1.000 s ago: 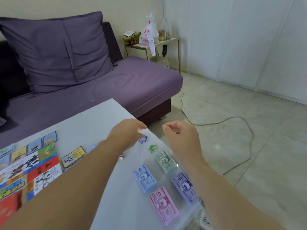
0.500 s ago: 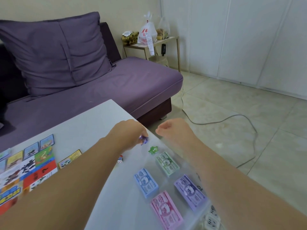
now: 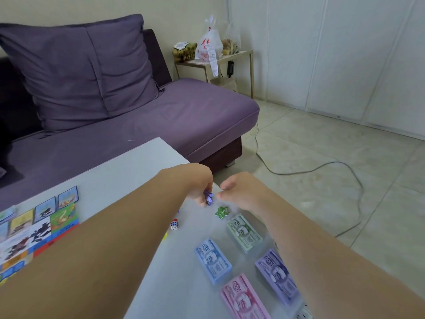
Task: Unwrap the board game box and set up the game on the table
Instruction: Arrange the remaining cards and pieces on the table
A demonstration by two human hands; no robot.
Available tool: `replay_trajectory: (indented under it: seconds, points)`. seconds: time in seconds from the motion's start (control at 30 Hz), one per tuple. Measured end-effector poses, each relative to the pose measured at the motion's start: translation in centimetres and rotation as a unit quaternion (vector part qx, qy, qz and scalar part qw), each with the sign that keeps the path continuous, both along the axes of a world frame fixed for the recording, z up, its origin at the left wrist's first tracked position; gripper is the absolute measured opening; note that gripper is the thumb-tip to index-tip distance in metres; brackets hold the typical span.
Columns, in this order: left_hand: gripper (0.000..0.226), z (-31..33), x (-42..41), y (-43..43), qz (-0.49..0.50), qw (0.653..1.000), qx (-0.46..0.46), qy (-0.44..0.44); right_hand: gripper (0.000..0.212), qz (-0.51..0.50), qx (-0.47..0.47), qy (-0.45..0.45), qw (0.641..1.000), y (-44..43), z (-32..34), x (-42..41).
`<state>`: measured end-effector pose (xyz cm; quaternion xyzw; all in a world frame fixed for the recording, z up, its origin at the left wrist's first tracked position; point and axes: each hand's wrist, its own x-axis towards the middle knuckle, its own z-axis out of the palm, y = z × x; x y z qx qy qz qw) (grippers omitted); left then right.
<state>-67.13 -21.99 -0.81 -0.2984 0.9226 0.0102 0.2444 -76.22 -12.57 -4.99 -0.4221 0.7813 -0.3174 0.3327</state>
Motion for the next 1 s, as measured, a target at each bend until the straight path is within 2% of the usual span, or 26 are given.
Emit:
replay_trajectory:
  seconds: [0.2, 0.3, 0.43, 0.63, 0.7, 0.83, 0.93, 1.0]
  points:
    - [0.034, 0.1, 0.0, 0.1, 0.007, 1.000, 0.000, 0.004, 0.039, 0.005, -0.017, -0.006, 1.000, -0.3, -0.3, -0.1]
    - [0.032, 0.0, 0.2, 0.0, 0.002, 1.000, 0.000, 0.018, 0.034, 0.014, -0.042, -0.006, 0.999, -0.5, -0.3, -0.1]
    - [0.027, -0.2, 0.6, -0.1, -0.008, 0.999, -0.004, 0.035, 0.027, 0.066, -0.007, 0.057, 0.996, -0.8, 0.1, 0.4]
    - [0.030, -0.1, 0.9, 0.1, -0.011, 0.998, -0.005, 0.058, 0.013, 0.051, 0.009, 0.080, 0.995, -1.4, -0.6, 0.7]
    - [0.034, -0.1, 1.1, 0.1, -0.006, 0.998, -0.005, 0.065, 0.014, 0.051, 0.014, 0.090, 0.995, -1.3, -0.5, 0.8]
    - [0.028, 0.1, 1.7, 0.3, 0.005, 0.997, -0.010, 0.082, 0.018, 0.050, 0.011, 0.124, 0.991, -1.0, -0.1, 1.1]
    - [0.025, 1.2, 2.7, 0.7, 0.027, 0.992, -0.003, 0.126, 0.017, 0.049, -0.022, 0.135, 0.989, -0.5, 1.0, 1.5]
    - [0.022, 2.6, 3.7, 1.1, 0.050, 0.984, 0.011, 0.170, 0.009, 0.051, -0.084, 0.080, 0.992, 0.0, 2.0, 1.8]
